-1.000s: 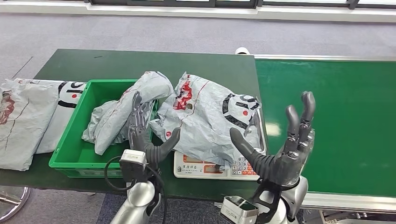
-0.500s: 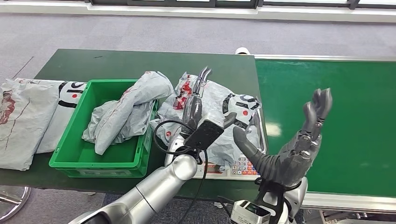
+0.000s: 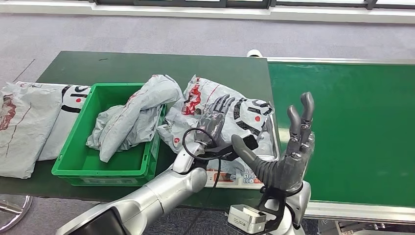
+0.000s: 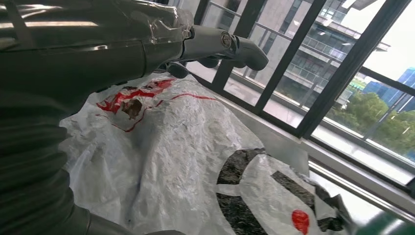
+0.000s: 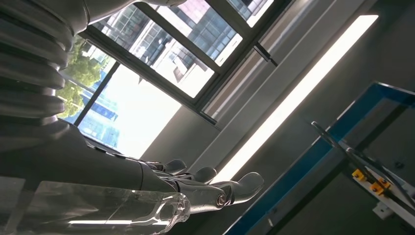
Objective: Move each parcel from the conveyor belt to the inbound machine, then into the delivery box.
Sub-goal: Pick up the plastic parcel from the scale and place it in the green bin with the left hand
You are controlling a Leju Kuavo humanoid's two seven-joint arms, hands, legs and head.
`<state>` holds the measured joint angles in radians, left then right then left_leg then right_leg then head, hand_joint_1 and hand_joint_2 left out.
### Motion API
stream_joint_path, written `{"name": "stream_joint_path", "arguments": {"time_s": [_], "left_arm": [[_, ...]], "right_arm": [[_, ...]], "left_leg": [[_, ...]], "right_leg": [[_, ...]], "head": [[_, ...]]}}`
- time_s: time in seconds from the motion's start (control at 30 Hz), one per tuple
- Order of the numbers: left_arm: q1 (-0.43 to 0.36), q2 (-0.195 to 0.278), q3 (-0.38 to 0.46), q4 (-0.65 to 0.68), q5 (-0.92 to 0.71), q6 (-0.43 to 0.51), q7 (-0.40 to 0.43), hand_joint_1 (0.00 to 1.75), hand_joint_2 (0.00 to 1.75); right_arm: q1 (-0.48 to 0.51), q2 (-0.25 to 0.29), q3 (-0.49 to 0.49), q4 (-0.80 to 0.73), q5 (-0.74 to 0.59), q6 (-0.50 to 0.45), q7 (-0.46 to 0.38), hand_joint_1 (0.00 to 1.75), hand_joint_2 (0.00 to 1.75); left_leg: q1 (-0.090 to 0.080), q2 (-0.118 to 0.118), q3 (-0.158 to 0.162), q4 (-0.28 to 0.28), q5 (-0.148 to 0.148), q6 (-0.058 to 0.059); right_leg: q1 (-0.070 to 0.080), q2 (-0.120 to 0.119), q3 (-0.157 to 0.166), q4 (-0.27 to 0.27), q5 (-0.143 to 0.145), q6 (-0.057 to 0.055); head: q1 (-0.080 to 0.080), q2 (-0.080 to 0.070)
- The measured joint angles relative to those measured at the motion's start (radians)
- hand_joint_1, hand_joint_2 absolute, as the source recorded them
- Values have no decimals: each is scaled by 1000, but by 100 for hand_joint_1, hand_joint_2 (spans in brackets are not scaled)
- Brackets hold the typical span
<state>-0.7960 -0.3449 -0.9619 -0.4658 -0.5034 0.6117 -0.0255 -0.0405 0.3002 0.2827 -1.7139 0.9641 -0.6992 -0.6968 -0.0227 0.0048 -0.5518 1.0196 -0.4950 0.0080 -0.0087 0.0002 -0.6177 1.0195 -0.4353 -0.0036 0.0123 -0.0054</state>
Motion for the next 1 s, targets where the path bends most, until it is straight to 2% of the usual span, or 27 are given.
{"name": "stream_joint_path", "arguments": {"time_s": [0.27, 0.47, 0.57, 0.6, 0.7, 0.73, 0.83, 1.0], "left_arm": [[-25, 0, -28, 62, -108, -50, 101, 0, 175], [-31, 0, -32, 90, -139, -117, 116, 0, 175], [-34, 0, -36, 101, -151, -199, 115, 1, 175], [-35, 0, -40, 105, -156, -236, 114, 27, 175], [-47, 0, -58, 116, -167, -361, 103, 156, 175], [-53, 0, -64, 119, -169, -401, 96, 175, 175], [-60, 0, -77, 126, -174, -473, 71, 175, 175], [-60, 0, -86, 139, -177, -496, 45, 175, 175]], "right_arm": [[-2, 0, 0, 34, 62, 0, 23, 0, 175], [-3, 0, 0, 54, 69, 0, 20, 0, 175], [-4, 0, 0, 66, 69, 0, 11, 0, 175], [-5, 0, 0, 71, 68, 0, 7, 0, 175], [-6, 0, 0, 83, 65, 0, 3, 0, 175], [-6, 0, 0, 86, 65, 0, 3, 0, 175], [-7, 0, 0, 93, 59, 0, 2, 0, 175], [-8, 0, 0, 107, 49, 0, -1, 0, 175]], "left_leg": [[0, 0, 0, 0, 0, 0], [0, 0, 0, 0, 0, 0], [0, 0, 0, 0, 0, 0], [0, 0, 0, 0, 0, 0], [0, 0, 0, 0, 0, 0], [0, 0, 0, 0, 0, 0], [0, -1, 1, 0, 0, 0], [0, -1, 1, 0, 0, 0]], "right_leg": [[0, 0, 0, 0, 0, 0], [0, 0, 0, 0, 0, 0], [0, 0, 0, 0, 0, 0], [0, 0, 0, 0, 0, 0], [0, 0, 1, 0, 0, 0], [0, 0, 1, 0, 0, 0], [0, 0, 1, 0, 0, 0], [0, -1, 2, 0, 0, 0]], "head": [[0, 0], [0, 0], [0, 0], [0, 0], [0, 0], [0, 0], [0, 0], [0, 0]]}}
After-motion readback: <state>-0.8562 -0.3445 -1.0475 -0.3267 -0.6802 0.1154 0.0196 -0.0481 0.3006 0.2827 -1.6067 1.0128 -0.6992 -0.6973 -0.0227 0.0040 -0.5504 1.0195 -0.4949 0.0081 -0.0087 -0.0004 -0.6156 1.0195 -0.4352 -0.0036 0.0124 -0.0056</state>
